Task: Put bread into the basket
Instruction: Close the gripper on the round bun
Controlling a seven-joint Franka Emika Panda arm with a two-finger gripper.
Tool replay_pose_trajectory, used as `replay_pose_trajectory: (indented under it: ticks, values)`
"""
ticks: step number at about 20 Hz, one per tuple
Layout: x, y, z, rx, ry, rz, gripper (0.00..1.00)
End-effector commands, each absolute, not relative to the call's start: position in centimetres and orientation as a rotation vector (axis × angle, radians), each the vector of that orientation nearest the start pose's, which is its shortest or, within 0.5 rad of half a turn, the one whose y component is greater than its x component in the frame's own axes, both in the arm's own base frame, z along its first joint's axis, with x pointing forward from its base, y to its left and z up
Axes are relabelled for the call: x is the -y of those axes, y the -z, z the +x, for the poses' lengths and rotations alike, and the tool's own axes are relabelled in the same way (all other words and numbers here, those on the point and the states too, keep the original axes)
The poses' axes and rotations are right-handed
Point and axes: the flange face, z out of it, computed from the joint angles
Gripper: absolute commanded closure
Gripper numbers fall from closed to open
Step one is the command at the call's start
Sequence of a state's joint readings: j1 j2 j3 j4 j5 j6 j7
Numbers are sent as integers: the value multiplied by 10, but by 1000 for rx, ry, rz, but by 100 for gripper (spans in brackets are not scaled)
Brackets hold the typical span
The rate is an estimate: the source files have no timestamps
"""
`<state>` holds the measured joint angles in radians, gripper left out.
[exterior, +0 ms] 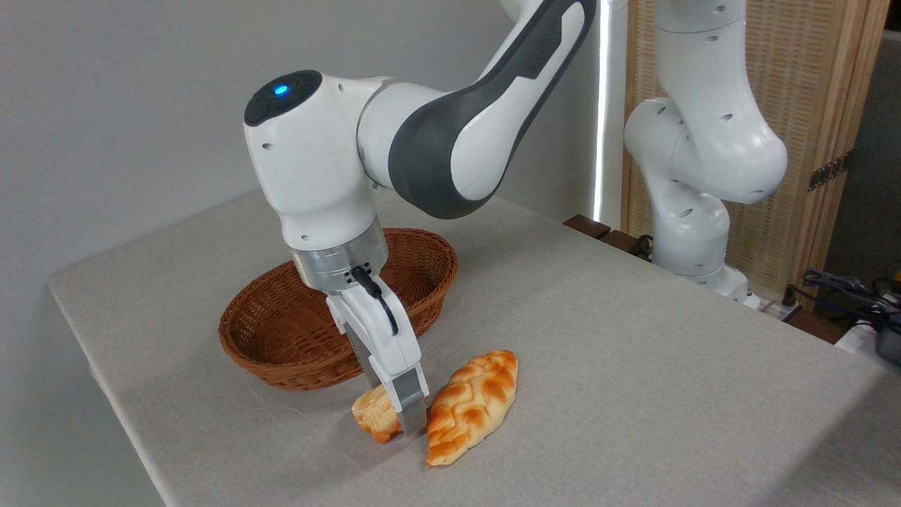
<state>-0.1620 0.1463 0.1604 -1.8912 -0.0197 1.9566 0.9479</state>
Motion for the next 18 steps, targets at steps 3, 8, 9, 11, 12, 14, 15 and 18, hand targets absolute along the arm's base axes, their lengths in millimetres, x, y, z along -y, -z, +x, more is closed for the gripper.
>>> replay_pose_trajectory:
  ticks: [3, 8, 9, 11, 12, 14, 15, 18]
  values:
    - [16, -421, 590, -1490, -106, -2778, 6]
    - [19, -419, 590, -1499, -111, -2775, 53]
    - [25, -419, 590, -1512, -110, -2769, 56]
    - [25, -419, 590, -1514, -110, -2768, 57]
    - [25, -420, 590, -1514, -108, -2768, 57]
    - [26, -420, 590, -1516, -107, -2767, 57]
    - [26, -420, 590, -1516, -107, -2767, 57]
    - [26, -421, 590, -1516, -104, -2768, 57]
